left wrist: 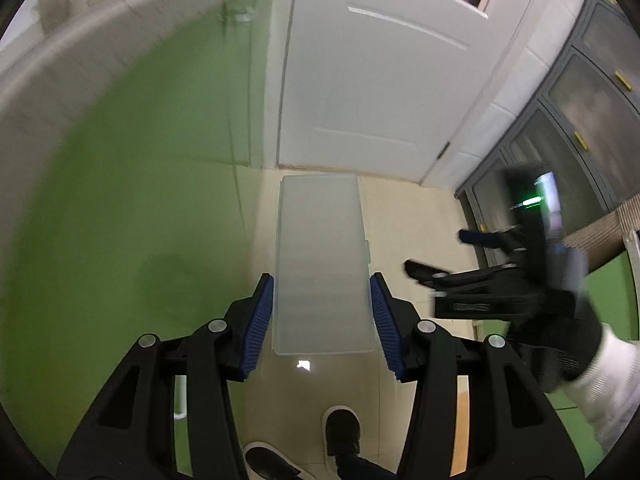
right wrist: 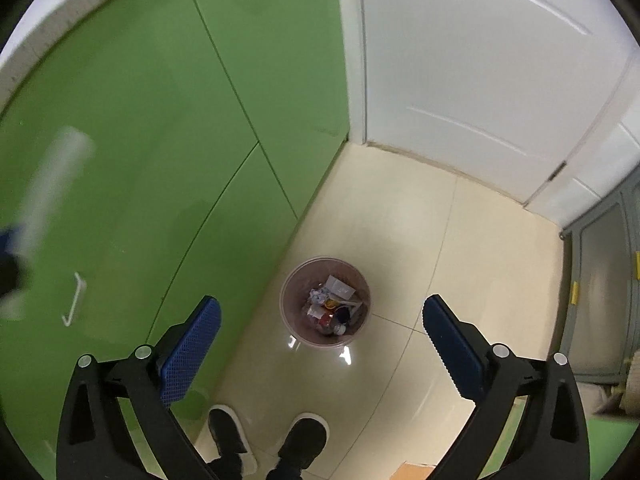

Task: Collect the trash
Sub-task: 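Carry tray and walnut shell to the pink bin and open both tools, then move both tools back over the empty black mat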

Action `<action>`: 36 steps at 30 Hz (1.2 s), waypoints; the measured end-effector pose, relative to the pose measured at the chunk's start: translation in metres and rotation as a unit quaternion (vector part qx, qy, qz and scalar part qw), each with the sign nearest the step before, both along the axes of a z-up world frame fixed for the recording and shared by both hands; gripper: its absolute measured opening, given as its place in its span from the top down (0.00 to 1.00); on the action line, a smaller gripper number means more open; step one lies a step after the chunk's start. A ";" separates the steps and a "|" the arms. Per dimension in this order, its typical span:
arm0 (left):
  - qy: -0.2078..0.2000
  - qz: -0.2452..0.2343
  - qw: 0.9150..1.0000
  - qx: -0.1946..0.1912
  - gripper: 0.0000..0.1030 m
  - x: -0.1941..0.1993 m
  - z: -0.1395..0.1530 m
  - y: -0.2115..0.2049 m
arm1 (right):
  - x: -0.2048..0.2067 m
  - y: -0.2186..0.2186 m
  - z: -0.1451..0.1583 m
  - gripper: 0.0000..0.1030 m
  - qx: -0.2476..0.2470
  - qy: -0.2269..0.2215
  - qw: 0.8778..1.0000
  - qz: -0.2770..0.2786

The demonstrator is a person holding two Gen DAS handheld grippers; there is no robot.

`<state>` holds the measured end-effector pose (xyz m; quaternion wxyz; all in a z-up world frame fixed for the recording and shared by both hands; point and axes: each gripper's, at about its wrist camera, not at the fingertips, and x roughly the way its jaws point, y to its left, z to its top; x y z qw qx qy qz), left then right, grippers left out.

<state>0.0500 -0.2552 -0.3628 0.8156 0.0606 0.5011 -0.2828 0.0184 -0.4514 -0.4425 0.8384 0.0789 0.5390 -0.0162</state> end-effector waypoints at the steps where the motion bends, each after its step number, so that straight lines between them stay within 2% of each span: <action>1: 0.006 -0.005 1.000 -0.001 0.52 0.002 -0.013 -0.005 | -0.004 -0.001 0.003 0.06 0.000 -0.001 1.000 -0.004; 6: 0.031 -0.025 0.999 0.007 0.52 0.014 -0.070 -0.030 | -0.014 -0.010 0.005 0.06 -0.001 -0.014 1.000 -0.023; 13: 0.051 -0.048 0.997 0.028 0.53 0.030 -0.144 -0.063 | -0.040 -0.031 -0.017 0.06 -0.001 -0.017 0.999 -0.050; 18: 0.060 -0.055 0.996 0.043 0.52 0.036 -0.186 -0.079 | -0.055 -0.042 -0.040 0.06 0.001 -0.011 0.998 -0.064; 21: 0.057 -0.056 0.996 0.043 0.52 0.039 -0.199 -0.087 | -0.062 -0.047 -0.051 0.06 0.004 -0.006 0.997 -0.071; 22: 0.056 -0.056 0.996 0.040 0.49 0.040 -0.200 -0.086 | -0.065 -0.048 -0.054 0.06 0.004 -0.005 0.997 -0.073; 24: 0.052 -0.051 0.997 0.034 0.13 0.041 -0.204 -0.085 | -0.070 -0.049 -0.058 0.06 0.005 -0.004 0.997 -0.077; 25: 0.049 -0.049 0.997 0.028 0.03 0.041 -0.204 -0.084 | -0.071 -0.049 -0.058 0.06 0.005 -0.004 0.997 -0.078; 30: 0.051 -0.042 0.998 0.018 0.03 0.037 -0.190 -0.080 | -0.078 -0.048 -0.050 0.06 0.004 -0.006 0.997 -0.079; 33: 0.044 -0.039 0.998 0.011 0.03 0.031 -0.161 -0.076 | -0.078 -0.044 -0.029 0.06 0.005 -0.014 0.997 -0.078; 36: 0.032 -0.031 0.999 -0.006 0.03 0.019 -0.104 -0.061 | -0.077 -0.033 0.010 0.06 0.008 -0.031 0.997 -0.073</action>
